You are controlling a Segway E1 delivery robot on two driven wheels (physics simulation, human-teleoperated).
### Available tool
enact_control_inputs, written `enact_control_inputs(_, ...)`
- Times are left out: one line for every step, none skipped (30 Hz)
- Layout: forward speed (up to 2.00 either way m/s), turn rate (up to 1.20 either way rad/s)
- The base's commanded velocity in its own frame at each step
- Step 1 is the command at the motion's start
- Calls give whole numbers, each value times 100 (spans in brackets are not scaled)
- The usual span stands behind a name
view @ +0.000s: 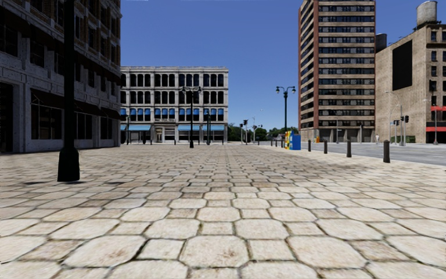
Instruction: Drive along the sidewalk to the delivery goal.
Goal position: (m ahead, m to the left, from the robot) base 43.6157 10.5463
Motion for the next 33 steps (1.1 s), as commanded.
enact_control_inputs(200, 0)
enact_control_inputs(200, 0)
enact_control_inputs(200, 0)
enact_control_inputs(200, 0)
enact_control_inputs(200, 0)
enact_control_inputs(200, 0)
enact_control_inputs(200, 0)
enact_control_inputs(200, 0)
enact_control_inputs(200, 0)
enact_control_inputs(200, 0)
enact_control_inputs(200, 0)
enact_control_inputs(200, 0)
enact_control_inputs(200, 0)
enact_control_inputs(200, 0)
enact_control_inputs(200, 0)
enact_control_inputs(200, 0)
enact_control_inputs(200, 0)
enact_control_inputs(200, 0)
enact_control_inputs(200, 0)
enact_control_inputs(200, 0)
enact_control_inputs(200, 0)
enact_control_inputs(200, 11)
enact_control_inputs(200, 36)
enact_control_inputs(200, 45)
enact_control_inputs(200, 36)
enact_control_inputs(200, 11)
enact_control_inputs(200, 11)
enact_control_inputs(200, 0)
enact_control_inputs(200, 0)
enact_control_inputs(200, 0)
enact_control_inputs(200, 0)
enact_control_inputs(200, 0)
enact_control_inputs(200, 0)
